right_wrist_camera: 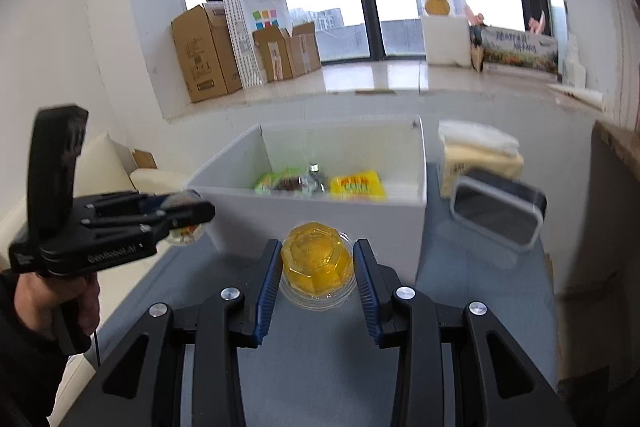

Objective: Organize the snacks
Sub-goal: 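Carry both jelly cups into the white box and open both grippers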

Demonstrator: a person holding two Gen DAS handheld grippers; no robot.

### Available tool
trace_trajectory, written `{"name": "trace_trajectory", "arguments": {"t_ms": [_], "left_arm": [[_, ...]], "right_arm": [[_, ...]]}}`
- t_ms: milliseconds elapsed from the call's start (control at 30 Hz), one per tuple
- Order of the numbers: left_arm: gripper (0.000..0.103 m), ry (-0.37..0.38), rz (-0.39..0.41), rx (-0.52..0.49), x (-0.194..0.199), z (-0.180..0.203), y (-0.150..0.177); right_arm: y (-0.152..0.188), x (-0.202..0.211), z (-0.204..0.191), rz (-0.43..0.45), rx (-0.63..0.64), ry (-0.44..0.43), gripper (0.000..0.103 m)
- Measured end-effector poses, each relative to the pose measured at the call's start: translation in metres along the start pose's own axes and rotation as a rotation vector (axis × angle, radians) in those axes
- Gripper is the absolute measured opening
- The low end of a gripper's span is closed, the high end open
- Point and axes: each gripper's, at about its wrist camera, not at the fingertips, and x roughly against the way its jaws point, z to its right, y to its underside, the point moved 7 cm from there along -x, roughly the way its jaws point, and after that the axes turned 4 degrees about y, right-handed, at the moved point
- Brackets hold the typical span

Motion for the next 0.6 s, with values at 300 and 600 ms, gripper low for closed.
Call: {"name": "trace_trajectory", "arguments": {"t_ms": [300,600], "left_arm": [[0.034,-0.039,0.042,-0.011,-0.022,-0.022,-0.072],[0.034,-0.054,-0.014,0.034,-0.071,-0.056,-0.074]], "right_arm": [[-0.071,-0.027,-0.003,0.057,0.066,0.031,0.040],[-0.088,-0.099,0.020,-0.038,0.016,0.026,0.040]]}}
